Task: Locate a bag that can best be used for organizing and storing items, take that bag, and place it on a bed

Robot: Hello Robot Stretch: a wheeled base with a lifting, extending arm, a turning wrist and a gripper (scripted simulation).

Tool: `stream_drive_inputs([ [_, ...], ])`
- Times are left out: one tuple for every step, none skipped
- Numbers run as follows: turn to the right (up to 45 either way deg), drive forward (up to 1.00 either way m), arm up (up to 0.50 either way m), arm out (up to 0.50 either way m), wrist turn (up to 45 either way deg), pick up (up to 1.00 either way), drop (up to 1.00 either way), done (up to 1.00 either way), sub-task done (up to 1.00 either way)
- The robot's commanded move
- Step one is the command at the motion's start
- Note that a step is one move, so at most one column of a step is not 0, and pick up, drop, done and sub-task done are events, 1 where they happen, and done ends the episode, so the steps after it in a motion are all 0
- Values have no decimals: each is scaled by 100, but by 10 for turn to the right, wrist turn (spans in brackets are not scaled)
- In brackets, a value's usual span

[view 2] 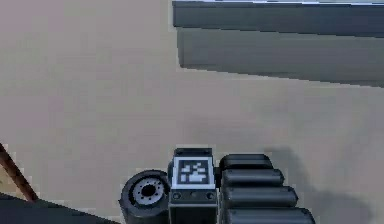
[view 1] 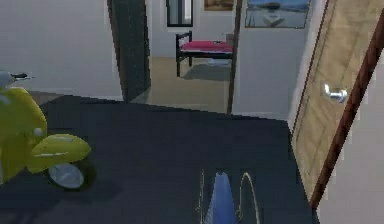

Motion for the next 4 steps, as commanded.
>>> stream_drive_inputs([
  [0, 100, 0, 0, 0, 0, 0, 0, 0],
  [-30, 0, 0, 0, 0, 0, 0, 0, 0],
  [0, 100, 0, 0, 0, 0, 0, 0, 0],
  [0, 70, 0, 0, 0, 0, 0, 0, 0],
])
